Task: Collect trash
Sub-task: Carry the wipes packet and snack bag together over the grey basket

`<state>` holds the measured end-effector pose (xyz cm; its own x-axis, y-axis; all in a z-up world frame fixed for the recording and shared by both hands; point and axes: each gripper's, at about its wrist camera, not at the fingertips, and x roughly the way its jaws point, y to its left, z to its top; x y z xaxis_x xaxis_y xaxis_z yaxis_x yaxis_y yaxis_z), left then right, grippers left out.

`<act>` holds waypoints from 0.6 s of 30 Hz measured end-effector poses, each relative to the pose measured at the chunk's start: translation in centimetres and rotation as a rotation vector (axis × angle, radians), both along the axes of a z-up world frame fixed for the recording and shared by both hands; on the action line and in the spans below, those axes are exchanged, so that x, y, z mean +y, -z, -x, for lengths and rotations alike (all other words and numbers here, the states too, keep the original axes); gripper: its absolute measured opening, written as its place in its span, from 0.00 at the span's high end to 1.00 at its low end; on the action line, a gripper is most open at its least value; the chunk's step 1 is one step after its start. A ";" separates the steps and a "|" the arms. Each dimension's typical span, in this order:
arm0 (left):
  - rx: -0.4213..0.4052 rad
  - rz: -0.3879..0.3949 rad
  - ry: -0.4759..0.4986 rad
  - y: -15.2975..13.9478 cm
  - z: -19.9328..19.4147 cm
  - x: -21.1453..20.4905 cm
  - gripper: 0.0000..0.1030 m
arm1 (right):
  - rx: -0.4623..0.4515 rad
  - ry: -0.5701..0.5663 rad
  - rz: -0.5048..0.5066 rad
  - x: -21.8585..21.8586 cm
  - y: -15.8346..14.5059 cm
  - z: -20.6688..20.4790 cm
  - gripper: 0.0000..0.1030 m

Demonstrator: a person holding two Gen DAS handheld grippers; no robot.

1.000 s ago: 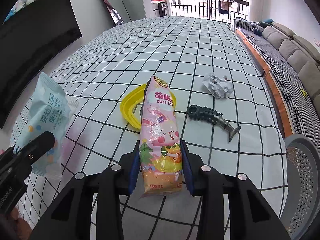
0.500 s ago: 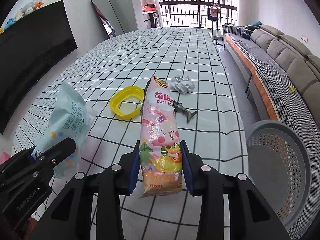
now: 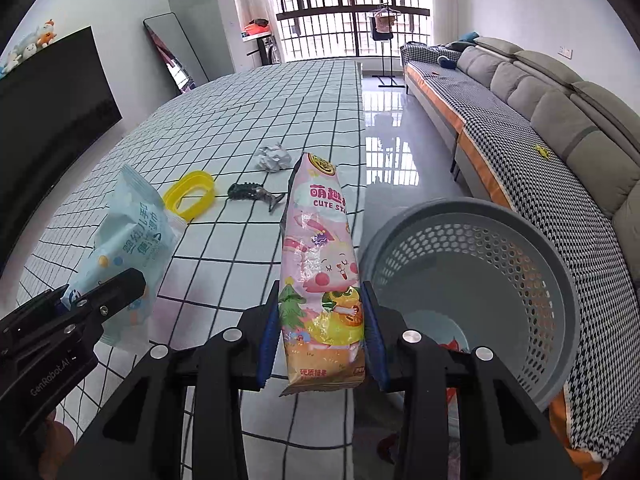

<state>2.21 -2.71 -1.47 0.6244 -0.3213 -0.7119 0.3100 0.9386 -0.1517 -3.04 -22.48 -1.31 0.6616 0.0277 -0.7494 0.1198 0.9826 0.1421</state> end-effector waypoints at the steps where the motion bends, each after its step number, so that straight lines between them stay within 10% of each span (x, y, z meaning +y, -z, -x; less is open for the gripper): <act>1: -0.003 -0.004 0.006 -0.1 0.2 -0.4 0.71 | -0.002 0.008 -0.001 -0.4 0.0 0.3 0.65; 18: -0.079 -0.126 0.004 0.7 2.1 -7.2 0.71 | 0.018 0.134 -0.004 -6.0 0.5 4.3 0.65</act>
